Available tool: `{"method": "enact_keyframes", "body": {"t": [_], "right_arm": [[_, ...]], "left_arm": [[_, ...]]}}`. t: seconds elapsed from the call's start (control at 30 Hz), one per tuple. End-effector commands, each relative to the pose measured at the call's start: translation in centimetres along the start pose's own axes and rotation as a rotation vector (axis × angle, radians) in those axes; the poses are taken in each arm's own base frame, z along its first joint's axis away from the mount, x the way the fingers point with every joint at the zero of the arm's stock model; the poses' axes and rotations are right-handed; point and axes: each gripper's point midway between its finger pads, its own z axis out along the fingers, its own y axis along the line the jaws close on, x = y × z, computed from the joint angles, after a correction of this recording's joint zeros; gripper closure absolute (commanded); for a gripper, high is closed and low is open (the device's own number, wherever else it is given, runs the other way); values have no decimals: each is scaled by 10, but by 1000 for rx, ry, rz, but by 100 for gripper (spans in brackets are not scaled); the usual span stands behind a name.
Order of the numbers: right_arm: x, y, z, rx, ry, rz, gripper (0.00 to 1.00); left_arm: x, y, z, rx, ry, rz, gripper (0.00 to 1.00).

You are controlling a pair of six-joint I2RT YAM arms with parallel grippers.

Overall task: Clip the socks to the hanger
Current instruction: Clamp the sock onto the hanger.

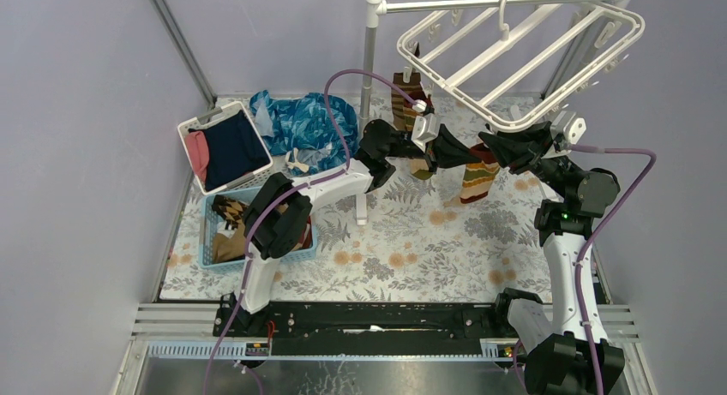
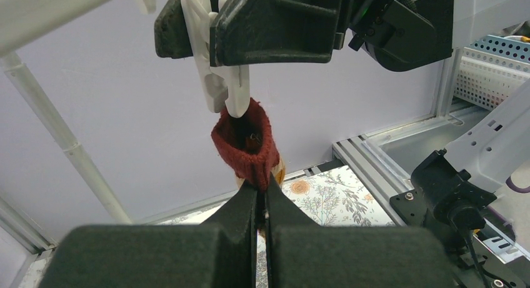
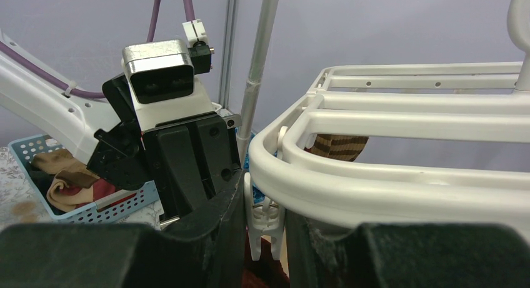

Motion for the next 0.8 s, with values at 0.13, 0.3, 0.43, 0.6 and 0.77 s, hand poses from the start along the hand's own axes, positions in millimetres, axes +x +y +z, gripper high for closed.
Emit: {"method": "enact_keyframes", "body": {"t": [0.13, 0.3, 0.43, 0.6, 0.77], "right_arm": [[-9, 11, 2, -58, -7, -40, 89], [-10, 12, 2, -59, -9, -41, 89], [-10, 11, 2, -58, -8, -38, 89], [-10, 12, 2, -61, -8, -39, 89], [-9, 13, 2, -63, -6, -36, 89]], "left_arm": [[-16, 3, 2, 11, -40, 53, 97], [-23, 1, -3, -19, -100, 75, 98], [-25, -2, -6, -31, -127, 92, 98], [-22, -2, -5, -14, -112, 104, 98], [-21, -3, -4, 0, -99, 114, 98]]}}
